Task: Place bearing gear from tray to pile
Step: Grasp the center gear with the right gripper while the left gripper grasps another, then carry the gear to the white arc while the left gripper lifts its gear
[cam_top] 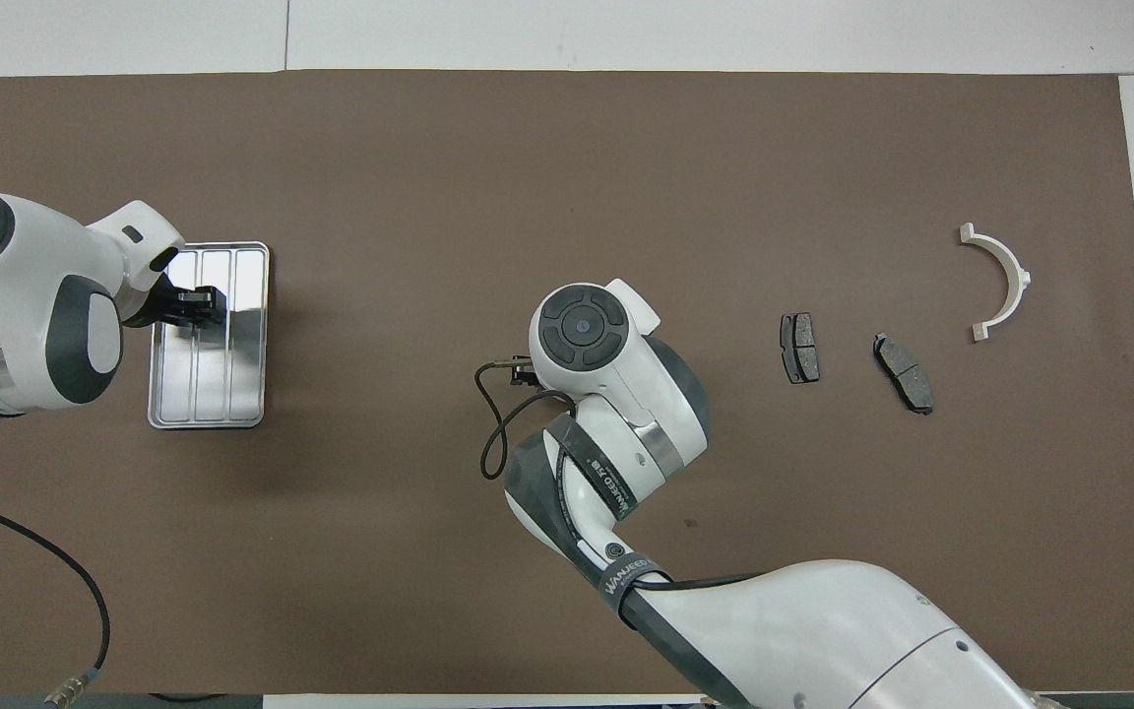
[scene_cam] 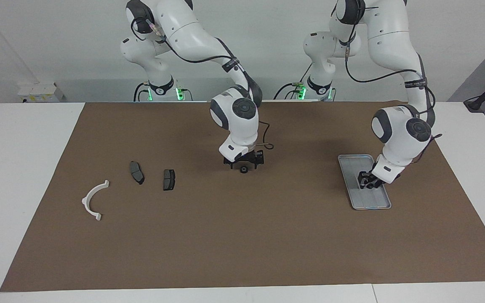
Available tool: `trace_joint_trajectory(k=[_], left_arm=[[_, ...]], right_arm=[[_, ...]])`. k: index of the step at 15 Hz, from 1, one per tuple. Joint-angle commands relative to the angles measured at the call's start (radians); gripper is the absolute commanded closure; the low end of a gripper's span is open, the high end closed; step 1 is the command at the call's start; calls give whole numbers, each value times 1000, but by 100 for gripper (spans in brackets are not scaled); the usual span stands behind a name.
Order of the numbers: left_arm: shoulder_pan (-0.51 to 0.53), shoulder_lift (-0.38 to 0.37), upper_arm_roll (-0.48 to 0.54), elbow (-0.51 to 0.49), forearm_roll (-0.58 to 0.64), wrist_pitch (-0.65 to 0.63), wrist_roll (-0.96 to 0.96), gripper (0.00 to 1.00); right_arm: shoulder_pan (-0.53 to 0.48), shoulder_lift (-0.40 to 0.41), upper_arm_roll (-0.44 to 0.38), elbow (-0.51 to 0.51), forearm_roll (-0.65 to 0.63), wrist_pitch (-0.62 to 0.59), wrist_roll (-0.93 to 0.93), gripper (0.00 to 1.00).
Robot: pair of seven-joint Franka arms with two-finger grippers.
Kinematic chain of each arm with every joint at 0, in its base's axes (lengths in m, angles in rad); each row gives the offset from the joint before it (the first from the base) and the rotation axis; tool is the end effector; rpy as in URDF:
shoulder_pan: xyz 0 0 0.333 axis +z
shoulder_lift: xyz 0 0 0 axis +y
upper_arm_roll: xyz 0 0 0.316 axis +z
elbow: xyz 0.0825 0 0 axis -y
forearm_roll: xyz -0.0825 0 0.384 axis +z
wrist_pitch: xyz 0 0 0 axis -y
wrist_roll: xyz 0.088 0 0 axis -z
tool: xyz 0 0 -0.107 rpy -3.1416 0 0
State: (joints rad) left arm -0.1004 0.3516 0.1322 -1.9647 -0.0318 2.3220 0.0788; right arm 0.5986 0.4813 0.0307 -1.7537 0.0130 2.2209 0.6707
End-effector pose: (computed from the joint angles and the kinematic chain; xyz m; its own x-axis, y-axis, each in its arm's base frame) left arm 0.6129 0.0157 0.2966 0.9994 -0.0337 0.0075 -0.0335 -0.9992 -0.0226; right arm 0.5337 0.3869 0.2951 0.9983 -0.0525 -0.0262 -0.0528 -0.9985 -0.0104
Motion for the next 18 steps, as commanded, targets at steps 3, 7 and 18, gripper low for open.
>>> trace_joint_trajectory(k=[3, 7, 18], left_arm=[[4, -3, 0, -28, 15, 33, 7, 46], [2, -3, 0, -29, 15, 34, 9, 48], [-1, -6, 0, -51, 15, 51, 16, 83]], right_arm=[[-11, -21, 11, -32, 16, 26, -25, 0], [-11, -20, 11, -32, 15, 31, -23, 0], [-11, -12, 11, -40, 16, 54, -13, 4]])
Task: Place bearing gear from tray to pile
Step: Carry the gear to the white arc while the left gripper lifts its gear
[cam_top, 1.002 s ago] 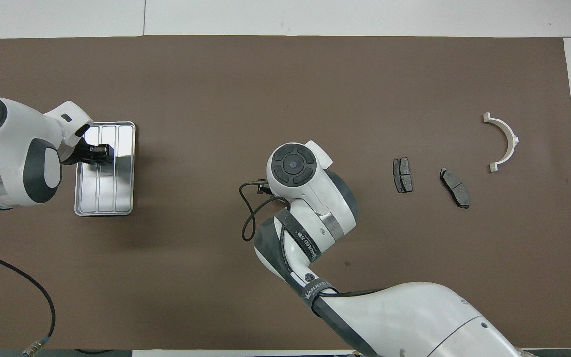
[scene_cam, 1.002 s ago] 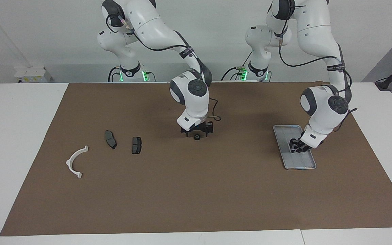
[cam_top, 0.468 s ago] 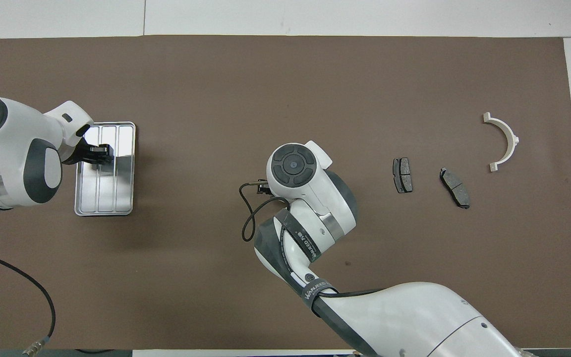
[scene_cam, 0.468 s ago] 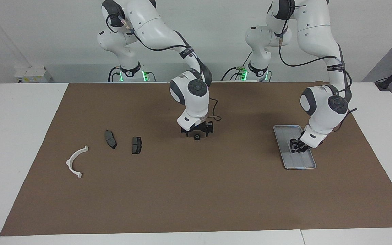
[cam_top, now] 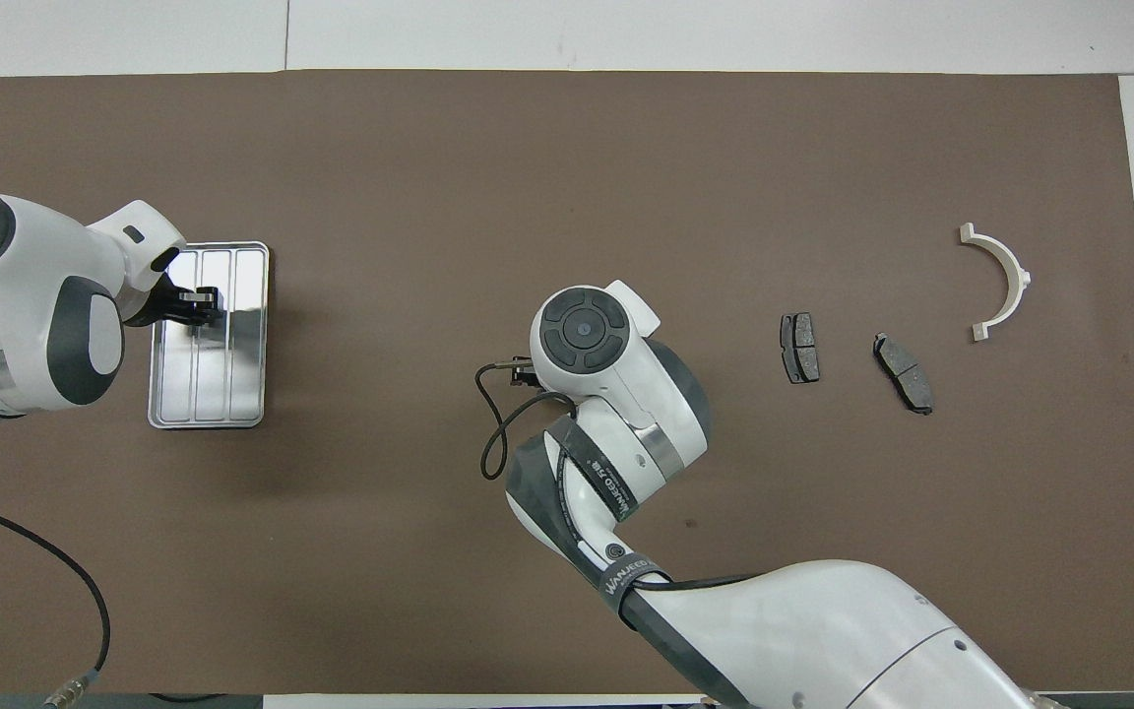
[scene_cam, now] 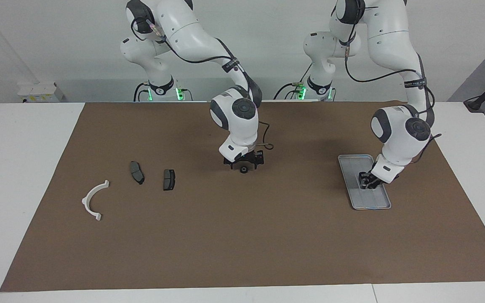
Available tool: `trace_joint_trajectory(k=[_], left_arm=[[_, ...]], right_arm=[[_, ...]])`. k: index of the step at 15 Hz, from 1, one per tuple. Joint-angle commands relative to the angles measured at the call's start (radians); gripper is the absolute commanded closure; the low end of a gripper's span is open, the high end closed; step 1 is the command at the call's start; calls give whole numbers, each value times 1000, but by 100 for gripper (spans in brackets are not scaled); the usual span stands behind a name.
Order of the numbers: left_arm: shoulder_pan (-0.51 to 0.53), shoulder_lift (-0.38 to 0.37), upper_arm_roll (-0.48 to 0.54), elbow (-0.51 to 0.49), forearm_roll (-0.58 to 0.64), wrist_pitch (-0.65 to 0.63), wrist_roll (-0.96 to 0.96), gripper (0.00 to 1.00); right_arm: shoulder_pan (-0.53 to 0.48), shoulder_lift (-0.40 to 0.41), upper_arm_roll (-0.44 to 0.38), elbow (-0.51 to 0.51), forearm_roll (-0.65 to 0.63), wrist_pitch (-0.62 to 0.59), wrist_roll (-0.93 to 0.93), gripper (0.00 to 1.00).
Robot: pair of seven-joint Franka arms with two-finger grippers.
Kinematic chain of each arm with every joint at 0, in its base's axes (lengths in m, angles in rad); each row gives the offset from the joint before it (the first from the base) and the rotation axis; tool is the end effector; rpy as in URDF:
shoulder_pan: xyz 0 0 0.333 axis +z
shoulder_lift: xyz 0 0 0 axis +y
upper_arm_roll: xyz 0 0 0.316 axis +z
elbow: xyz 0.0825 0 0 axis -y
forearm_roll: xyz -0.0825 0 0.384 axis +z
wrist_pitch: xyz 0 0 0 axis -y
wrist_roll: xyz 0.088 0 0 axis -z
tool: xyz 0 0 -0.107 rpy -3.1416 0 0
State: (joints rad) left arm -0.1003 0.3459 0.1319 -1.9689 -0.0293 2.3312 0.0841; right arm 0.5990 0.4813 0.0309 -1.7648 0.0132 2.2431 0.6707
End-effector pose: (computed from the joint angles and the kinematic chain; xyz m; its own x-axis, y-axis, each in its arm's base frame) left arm 0.6128 0.0156 0.2991 0.9990 -0.0409 0.0178 -0.0404 -0.9989 -0.0246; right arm 0.5328 0.3868 0.2921 0.9985 -0.0523 -0.0176 -0.0526 -0.9985 -0.0174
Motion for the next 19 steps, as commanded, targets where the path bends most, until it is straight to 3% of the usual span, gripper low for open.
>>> trace_joint_trajectory(k=[1, 3, 5, 13, 19], left_arm=[[-2, -2, 0, -47, 12, 40, 11, 90], [-2, -2, 0, -44, 12, 34, 9, 100], [-4, -1, -1, -28, 9, 17, 8, 100], [-13, -16, -8, 131, -57, -220, -42, 100], [-208, -61, -9, 139, -60, -288, -407, 100]], right_arm=[[-11, -13, 10, -28, 16, 30, -13, 9], [-11, -13, 10, -28, 16, 32, -13, 13], [-11, -12, 10, -28, 16, 32, -13, 23], [-11, -12, 10, -28, 16, 29, -14, 98], [-70, -70, 9, 5, 14, -42, -25, 100]])
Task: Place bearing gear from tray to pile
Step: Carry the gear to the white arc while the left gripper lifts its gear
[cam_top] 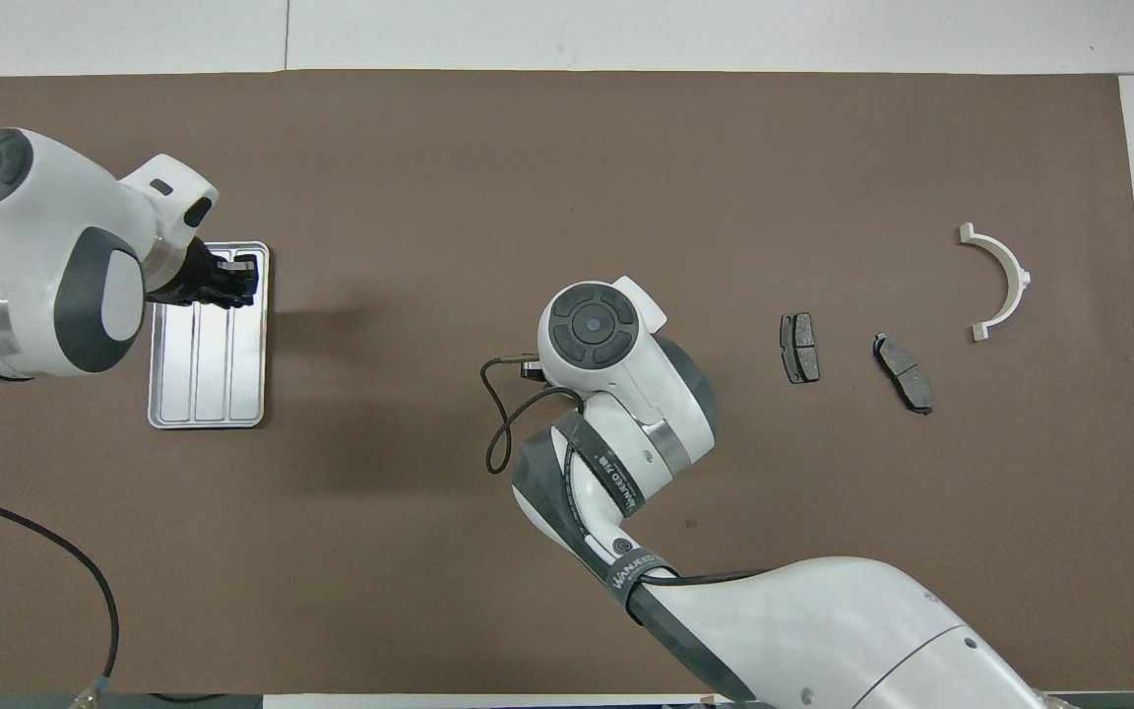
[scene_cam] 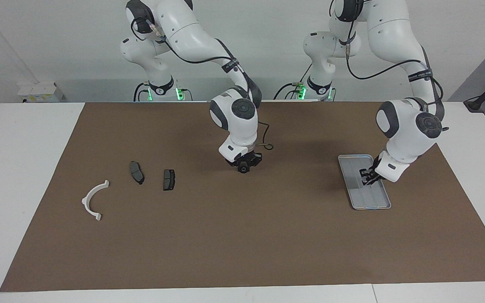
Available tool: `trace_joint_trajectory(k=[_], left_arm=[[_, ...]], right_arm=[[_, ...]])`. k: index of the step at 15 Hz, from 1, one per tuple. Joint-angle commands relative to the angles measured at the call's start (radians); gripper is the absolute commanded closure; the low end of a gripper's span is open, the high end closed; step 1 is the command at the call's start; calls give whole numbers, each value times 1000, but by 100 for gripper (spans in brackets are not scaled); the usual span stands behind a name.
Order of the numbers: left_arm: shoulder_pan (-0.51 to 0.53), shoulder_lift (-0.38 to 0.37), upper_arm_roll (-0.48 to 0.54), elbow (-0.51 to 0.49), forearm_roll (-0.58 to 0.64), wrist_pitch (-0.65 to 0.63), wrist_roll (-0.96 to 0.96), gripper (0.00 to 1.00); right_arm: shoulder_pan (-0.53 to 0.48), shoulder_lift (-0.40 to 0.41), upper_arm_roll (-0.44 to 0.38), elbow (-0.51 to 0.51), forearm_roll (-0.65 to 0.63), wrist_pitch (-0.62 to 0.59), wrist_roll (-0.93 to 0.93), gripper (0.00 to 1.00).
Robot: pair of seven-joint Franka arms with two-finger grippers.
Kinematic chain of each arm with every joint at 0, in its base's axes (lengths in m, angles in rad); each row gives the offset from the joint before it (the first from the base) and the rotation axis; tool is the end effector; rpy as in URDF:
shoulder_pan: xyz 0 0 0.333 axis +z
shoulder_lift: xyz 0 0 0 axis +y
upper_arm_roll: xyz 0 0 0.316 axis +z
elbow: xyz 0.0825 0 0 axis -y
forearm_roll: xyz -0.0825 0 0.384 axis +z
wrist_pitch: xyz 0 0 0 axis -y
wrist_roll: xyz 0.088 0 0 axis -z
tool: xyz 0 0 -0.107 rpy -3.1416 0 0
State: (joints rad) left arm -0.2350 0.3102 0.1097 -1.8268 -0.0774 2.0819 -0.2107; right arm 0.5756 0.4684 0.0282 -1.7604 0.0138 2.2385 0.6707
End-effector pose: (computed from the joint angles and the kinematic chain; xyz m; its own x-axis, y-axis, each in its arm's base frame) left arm 0.6194 -0.0862 0.3618 0.9911 0.1197 -0.0588 0.1210 -0.9924 0.0201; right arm 0.5436 0.3735 0.3021 0.9969 -0.0783 -0.0071 -0.0785 -0.9966 -0.0245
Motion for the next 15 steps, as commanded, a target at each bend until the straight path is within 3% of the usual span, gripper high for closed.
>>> trace_joint_trajectory(k=[1, 5, 9, 11, 13, 15], left_arm=[[-113, -25, 13, 9, -12, -46, -193, 100], [-268, -20, 13, 38, -12, -49, -453, 100], [-437, 3, 13, 104, -24, -20, -694, 100], [-516, 73, 13, 187, -44, -25, -780, 100], [-588, 194, 16, 292, -51, -14, -857, 100], [-592, 207, 13, 294, -53, 33, -859, 100]], right_arm=[[-69, -86, 9, 2, 14, -43, -31, 100], [-244, -145, 9, 77, 12, -169, -271, 100], [-452, -149, 10, 104, 12, -218, -662, 100], [-525, -146, 9, 98, 12, -206, -800, 100], [-569, -143, 7, 93, 2, -201, -871, 100], [-609, -130, 6, 90, -3, -194, -917, 100]])
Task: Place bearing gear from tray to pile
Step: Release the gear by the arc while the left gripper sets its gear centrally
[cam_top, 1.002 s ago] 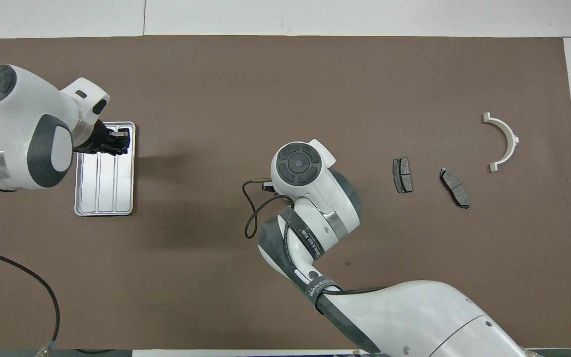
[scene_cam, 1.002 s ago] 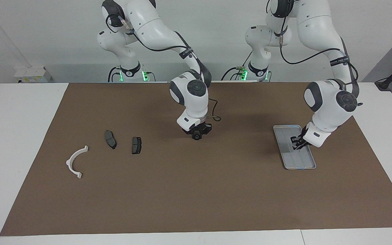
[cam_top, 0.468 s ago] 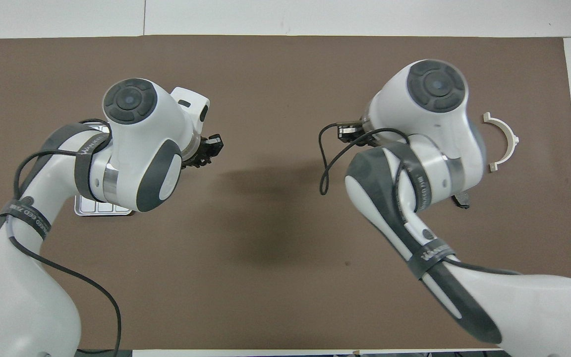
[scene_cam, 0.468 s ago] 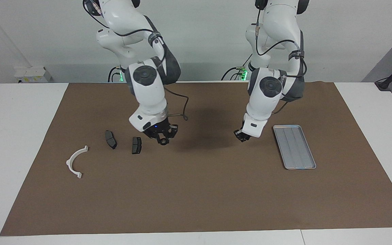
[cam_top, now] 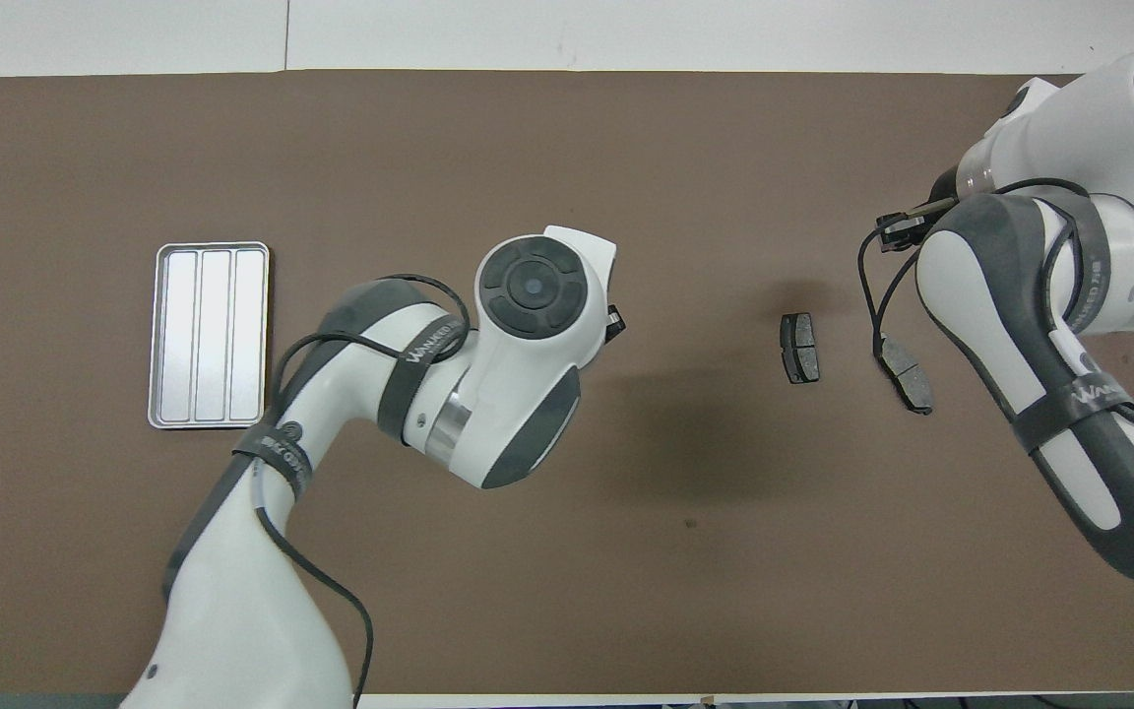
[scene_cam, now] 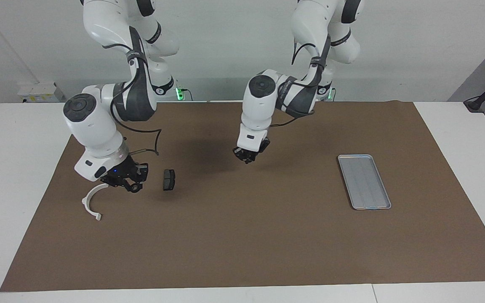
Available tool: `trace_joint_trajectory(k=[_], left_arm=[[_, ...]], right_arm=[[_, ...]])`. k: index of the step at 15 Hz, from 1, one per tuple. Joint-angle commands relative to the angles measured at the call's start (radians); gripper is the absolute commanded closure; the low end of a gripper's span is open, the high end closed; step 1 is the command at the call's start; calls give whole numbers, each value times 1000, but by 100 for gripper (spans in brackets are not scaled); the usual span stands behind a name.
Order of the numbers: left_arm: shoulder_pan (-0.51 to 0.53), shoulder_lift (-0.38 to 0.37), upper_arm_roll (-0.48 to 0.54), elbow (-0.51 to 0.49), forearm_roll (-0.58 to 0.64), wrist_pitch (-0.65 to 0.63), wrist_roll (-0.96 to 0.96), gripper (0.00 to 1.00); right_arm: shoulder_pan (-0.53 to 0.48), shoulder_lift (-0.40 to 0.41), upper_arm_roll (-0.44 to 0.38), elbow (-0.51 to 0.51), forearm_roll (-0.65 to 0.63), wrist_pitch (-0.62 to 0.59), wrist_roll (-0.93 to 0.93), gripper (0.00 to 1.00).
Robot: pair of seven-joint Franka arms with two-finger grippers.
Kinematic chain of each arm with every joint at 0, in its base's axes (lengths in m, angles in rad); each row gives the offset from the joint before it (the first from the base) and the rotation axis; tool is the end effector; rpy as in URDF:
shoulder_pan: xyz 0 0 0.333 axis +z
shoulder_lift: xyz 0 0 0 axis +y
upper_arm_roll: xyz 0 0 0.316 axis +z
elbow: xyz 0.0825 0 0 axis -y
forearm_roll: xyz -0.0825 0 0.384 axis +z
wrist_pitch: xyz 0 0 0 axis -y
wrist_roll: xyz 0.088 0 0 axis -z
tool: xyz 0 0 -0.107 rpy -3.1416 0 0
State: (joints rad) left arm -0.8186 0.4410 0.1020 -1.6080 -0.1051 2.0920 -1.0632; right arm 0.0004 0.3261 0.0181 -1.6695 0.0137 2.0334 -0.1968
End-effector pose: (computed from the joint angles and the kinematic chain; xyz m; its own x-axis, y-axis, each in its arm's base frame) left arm 0.5044 -0.4575 0.3783 0.9264 0.3759 -0.0219 0.3765 -0.9242 0.0634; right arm 0.6551 0.0118 0.4193 0.9776 0.2065 0.0406 0.2070 -0.9783 -0.0105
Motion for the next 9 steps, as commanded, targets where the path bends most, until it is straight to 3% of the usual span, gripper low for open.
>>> trace_joint_trajectory(k=[1, 9], left_arm=[[-11, 85, 21, 68, -24, 36, -6, 100], [-37, 108, 21, -4, -28, 132, -41, 100]], right_arm=[[-49, 25, 16, -1, -3, 24, -70, 100], [-86, 51, 14, -122, -4, 186, -127, 100]])
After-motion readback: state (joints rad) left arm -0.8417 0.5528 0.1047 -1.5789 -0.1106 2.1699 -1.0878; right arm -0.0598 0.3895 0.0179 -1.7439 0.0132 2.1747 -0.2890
